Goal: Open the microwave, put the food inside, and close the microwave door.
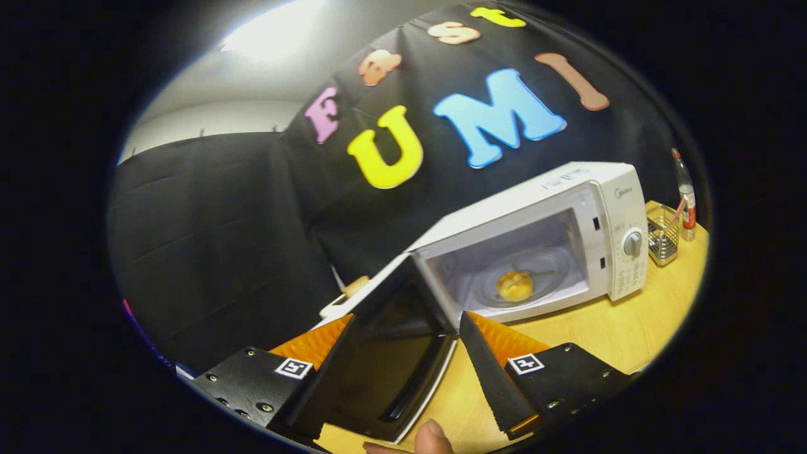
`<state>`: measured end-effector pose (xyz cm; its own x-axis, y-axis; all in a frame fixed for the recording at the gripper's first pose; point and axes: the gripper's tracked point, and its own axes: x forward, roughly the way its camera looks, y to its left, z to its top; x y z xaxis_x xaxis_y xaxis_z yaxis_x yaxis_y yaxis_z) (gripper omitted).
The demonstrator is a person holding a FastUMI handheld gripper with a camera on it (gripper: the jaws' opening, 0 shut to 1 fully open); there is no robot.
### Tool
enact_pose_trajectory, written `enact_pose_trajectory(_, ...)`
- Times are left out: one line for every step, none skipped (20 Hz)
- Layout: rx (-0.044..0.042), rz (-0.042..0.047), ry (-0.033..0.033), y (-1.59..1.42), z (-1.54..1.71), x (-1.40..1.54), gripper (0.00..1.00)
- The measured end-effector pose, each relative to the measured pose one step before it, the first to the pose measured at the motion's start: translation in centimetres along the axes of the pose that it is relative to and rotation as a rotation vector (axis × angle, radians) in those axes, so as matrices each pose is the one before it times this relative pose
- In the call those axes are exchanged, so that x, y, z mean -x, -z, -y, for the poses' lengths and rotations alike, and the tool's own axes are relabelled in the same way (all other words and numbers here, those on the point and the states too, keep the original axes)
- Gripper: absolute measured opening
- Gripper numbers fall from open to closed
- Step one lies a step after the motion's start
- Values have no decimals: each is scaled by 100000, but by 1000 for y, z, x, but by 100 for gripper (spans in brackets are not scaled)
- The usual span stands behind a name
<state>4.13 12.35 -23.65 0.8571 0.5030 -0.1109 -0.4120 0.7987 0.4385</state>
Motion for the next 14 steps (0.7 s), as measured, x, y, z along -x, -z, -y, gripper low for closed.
enact_pose_trajectory(2968, 284, -6250, 238, -2866, 1503, 97)
enact_pose_trajectory(2552, -1462, -6726, 494, -2962, 984, 97)
enact_pose_trajectory(2836, -1914, -5982, 702, -2979, 827, 97)
enact_pose_trajectory(3903, -516, -4764, 412, -2370, 425, 97)
enact_pose_trajectory(5425, 1306, -3542, 233, -1930, 65, 97)
enact_pose_trajectory(6083, 2595, -2309, -67, -1415, -262, 97)
enact_pose_trajectory(6578, 2644, -1422, -225, -1298, -289, 97)
enact_pose_trajectory(5314, 1406, -598, 302, -840, -494, 97)
enact_pose_trajectory(3053, -293, -1342, 828, -966, -623, 97)
enact_pose_trajectory(1015, -2222, -2129, 1228, -1014, -868, 97)
enact_pose_trajectory(131, -4054, -688, 1556, -487, -1013, 97)
enact_pose_trajectory(290, -4145, 164, 1606, -34, -955, 97)
enact_pose_trajectory(1646, -2514, 35, 1277, -151, -1474, 97)
enact_pose_trajectory(3467, -1351, 1425, 922, 192, -956, 97)
